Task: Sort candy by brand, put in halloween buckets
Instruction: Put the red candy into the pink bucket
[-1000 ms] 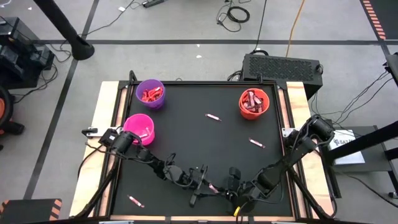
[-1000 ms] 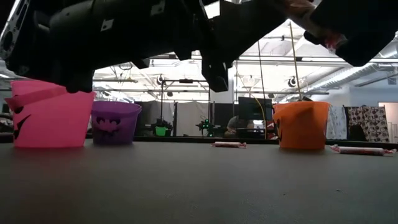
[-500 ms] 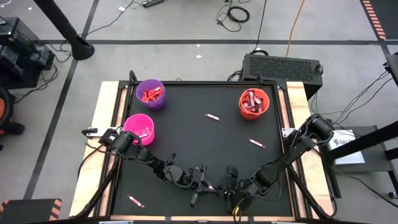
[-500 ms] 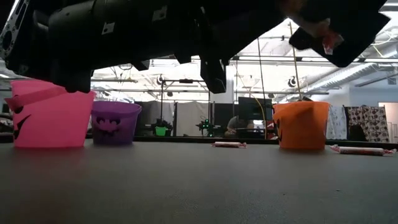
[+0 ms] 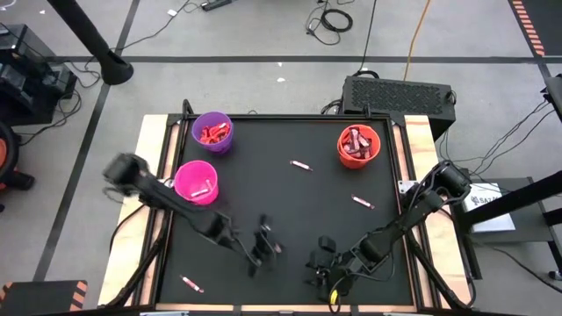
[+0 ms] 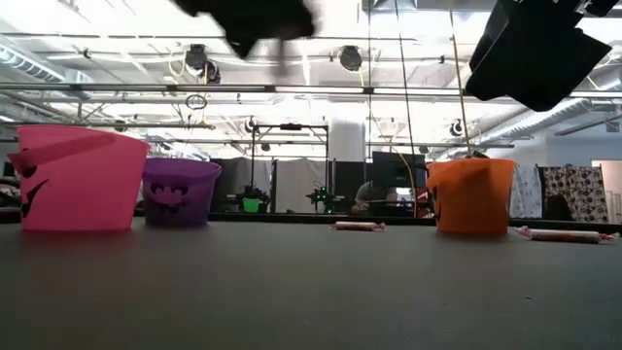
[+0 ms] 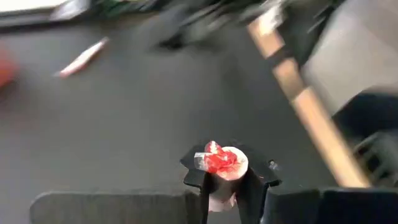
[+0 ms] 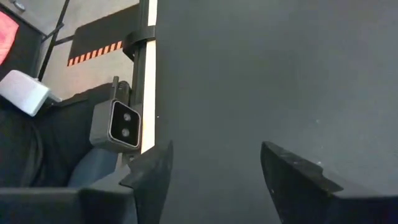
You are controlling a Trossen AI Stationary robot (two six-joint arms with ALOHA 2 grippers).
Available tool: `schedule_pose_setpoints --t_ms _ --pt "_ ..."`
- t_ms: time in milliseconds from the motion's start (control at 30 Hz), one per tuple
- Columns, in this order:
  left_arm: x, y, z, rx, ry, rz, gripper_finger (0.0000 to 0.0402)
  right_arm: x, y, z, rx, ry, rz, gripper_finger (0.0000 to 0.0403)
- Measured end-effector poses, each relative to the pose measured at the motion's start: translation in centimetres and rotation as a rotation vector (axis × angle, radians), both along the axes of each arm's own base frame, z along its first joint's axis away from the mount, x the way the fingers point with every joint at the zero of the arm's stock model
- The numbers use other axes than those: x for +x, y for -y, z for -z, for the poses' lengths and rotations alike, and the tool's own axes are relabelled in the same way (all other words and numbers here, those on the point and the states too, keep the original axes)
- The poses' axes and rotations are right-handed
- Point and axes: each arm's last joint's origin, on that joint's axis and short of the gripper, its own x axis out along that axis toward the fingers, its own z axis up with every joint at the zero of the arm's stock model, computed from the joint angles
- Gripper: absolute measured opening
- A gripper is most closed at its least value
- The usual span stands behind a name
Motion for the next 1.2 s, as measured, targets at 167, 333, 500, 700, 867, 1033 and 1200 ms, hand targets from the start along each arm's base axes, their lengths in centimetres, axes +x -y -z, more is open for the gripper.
schedule_pose_setpoints --t_ms 167,333,500,700,867,1033,1200 --pt "-5.9 -4.2 -4.2 0.145 -0.228 -0.243 0.0054 0.1 0.1 0.0 -0.039 0.019 0.001 0.0235" --pt "-12.0 -8.6 -6.9 0.125 -0.413 -0.519 0.0055 0.2 0.3 0.0 -0.083 0.039 0.007 0.0235" --pt "-16.4 -11.9 -8.2 0.042 -0.516 -0.8 0.0055 0.2 0.4 -0.1 -0.131 0.06 0.014 0.0235" --pt "-18.0 -13.4 -8.2 0.012 -0.607 -0.955 0.0055 0.2 0.4 -0.1 -0.14 0.062 0.006 0.0235" --pt "-17.7 -13.5 -8.1 0.047 -0.623 -0.93 0.0059 0.1 0.4 0.0 -0.15 0.052 0.002 0.0235" --pt "-17.3 -13.3 -7.7 0.054 -0.666 -0.904 0.0088 0.1 0.4 0.1 -0.153 0.047 0.002 0.0235" --pt "-16.9 -13.2 -7.4 0.072 -0.689 -0.898 0.0134 0.0 0.5 0.2 -0.161 0.035 0.0 0.0235"
